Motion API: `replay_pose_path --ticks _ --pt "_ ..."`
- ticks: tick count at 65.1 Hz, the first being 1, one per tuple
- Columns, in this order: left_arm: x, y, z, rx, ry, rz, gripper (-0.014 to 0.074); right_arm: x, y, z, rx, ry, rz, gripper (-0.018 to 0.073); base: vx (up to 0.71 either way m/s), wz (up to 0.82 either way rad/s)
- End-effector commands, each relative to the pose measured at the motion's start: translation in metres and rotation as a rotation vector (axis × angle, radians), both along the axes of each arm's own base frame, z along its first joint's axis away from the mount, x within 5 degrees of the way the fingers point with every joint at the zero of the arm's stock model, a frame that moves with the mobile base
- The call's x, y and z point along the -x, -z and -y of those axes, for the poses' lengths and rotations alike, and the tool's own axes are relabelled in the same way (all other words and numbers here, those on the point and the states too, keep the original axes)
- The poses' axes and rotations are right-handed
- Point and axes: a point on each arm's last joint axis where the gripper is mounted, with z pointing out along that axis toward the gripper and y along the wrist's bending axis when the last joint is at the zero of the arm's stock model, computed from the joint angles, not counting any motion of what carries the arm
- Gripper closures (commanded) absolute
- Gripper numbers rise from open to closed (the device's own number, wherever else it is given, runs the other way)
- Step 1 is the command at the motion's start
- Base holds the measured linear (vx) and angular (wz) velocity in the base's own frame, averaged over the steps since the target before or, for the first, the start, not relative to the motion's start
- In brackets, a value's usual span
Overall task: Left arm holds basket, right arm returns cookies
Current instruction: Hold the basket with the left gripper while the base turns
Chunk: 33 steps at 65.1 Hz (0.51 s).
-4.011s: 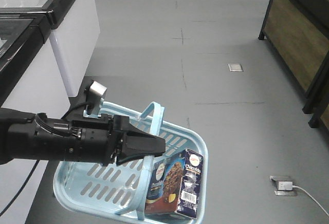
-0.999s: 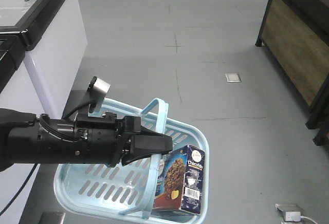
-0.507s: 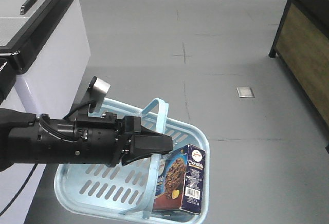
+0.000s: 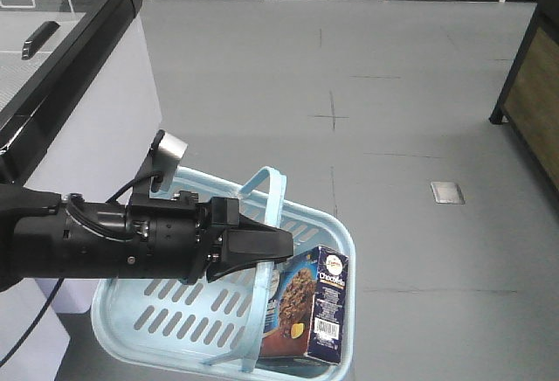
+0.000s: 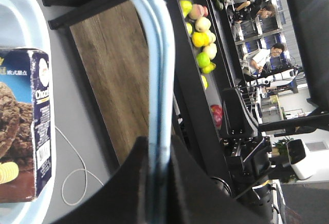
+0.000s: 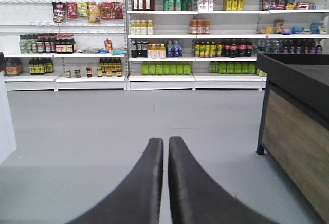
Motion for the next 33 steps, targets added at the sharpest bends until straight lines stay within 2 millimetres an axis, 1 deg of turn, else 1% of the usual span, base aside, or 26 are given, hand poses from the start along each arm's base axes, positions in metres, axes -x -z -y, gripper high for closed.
replay_pose_path --ticks 1,33 --pt "0.0036 -0.0297 0.0024 0.149 -0.002 0.026 0.0599 0.0006 -0.0013 -0.0003 0.02 -0.001 0.066 0.0566 0.41 0.07" --pt "0.0035 -0.0297 0.0023 0.149 -0.003 0.026 0.0599 0.0006 -0.0013 -0.0003 0.02 -0.001 0.066 0.0566 0.42 0.01"
